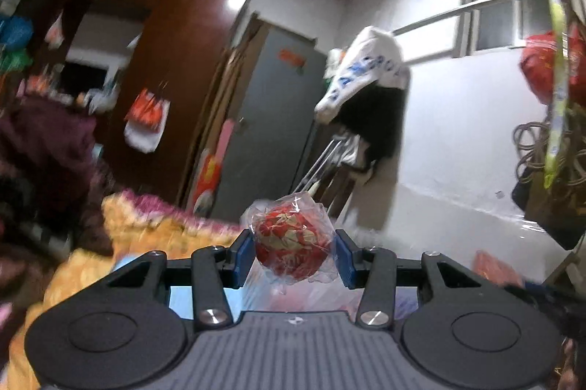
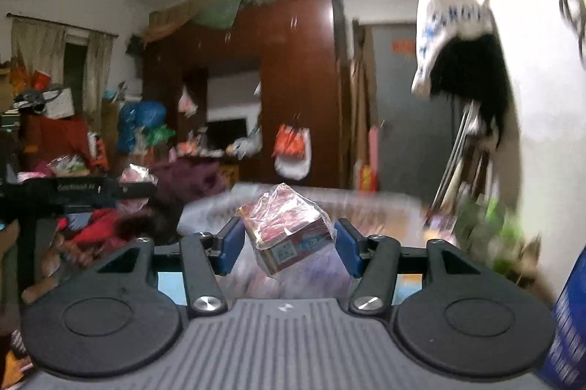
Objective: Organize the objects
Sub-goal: 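Carry both items over the white basket and open both tools, then grasp the red gold-printed box with the left tool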
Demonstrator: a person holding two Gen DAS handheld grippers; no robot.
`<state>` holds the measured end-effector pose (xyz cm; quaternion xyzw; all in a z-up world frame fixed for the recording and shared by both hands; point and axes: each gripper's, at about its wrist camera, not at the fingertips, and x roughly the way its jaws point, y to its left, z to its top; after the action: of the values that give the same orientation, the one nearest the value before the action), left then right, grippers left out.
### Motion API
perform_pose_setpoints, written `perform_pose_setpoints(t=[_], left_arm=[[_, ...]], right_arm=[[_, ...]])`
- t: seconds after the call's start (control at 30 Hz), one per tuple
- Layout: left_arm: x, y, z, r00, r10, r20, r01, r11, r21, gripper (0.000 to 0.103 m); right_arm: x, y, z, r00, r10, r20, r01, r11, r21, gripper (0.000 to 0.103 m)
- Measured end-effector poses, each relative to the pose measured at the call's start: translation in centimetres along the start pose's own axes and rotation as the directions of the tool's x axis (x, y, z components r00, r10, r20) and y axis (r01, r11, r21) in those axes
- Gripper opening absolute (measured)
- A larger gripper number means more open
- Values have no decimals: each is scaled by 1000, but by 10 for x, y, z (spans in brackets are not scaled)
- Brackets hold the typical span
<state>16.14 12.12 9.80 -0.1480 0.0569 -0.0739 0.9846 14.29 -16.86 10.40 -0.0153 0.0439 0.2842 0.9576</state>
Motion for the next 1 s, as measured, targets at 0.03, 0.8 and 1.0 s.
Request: perform_pose_setpoints(t=[0.03,0.8,1.0], left_arm=[[7,-9,10,1000,-8,-4,8,1000,11,50],[16,-60,-32,982,68,-176,-19,964,263,99],[45,-47,-67,929,145,-341,-53,963,263,99]], right_arm=[[7,-1,12,1000,-4,10,4,1000,-11,58],[30,-42,-9,983,-9,-183,31,992,120,103],[59,-62,-52,933,-71,-353,121,985,123,103]])
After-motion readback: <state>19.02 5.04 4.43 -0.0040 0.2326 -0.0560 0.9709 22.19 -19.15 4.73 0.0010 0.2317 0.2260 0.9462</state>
